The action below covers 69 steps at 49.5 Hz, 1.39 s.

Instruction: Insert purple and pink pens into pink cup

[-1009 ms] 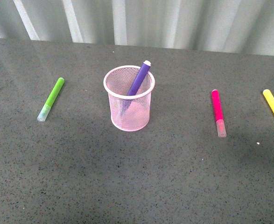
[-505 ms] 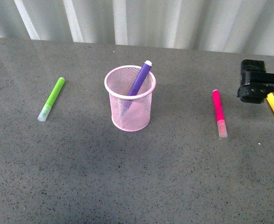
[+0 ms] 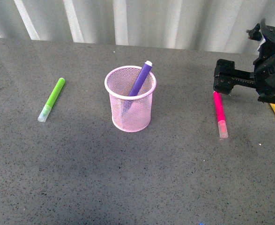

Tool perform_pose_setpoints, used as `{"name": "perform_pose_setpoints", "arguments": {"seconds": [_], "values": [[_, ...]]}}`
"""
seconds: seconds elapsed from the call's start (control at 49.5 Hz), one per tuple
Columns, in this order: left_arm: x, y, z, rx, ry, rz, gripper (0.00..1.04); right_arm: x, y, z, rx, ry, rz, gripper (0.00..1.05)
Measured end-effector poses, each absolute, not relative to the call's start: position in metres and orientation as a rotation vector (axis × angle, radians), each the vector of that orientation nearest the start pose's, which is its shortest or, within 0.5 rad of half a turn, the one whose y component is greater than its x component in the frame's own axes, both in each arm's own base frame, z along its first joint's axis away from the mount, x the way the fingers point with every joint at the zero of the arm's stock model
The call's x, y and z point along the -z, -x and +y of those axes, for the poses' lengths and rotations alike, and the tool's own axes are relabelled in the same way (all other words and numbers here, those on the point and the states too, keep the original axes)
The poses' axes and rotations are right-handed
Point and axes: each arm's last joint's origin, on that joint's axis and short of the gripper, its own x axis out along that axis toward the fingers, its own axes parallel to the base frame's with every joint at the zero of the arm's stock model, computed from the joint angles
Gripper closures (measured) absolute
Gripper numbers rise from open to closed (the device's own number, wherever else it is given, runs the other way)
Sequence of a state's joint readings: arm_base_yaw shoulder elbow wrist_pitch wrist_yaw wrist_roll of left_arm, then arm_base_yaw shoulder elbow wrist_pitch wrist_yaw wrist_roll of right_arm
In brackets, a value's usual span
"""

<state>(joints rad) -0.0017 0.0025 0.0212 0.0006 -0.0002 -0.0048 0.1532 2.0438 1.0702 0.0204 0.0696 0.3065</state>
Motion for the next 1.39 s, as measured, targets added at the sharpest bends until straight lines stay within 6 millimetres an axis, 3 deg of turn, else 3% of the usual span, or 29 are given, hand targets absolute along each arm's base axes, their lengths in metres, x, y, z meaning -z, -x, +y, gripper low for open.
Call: {"name": "perform_pose_setpoints", "arguments": {"seconds": [0.666,1.09,1.211,1.393], "values": [[-0.171,-0.097,0.000,0.002,0.005,-0.019,0.07,-0.060,-0.408,0.077,0.061,-0.172,0.994,0.07],[-0.171,-0.097,0.000,0.002,0.005,-0.019,0.07,-0.056,-0.411,0.084,0.009,-0.157,0.985,0.79],[-0.171,-0.097,0.000,0.002,0.005,-0.019,0.07,-0.056,-0.408,0.083,-0.013,-0.169,0.968,0.92],[-0.171,-0.097,0.000,0.002,0.005,-0.019,0.07,-0.066,-0.398,0.081,-0.047,-0.190,0.861,0.93]]}}
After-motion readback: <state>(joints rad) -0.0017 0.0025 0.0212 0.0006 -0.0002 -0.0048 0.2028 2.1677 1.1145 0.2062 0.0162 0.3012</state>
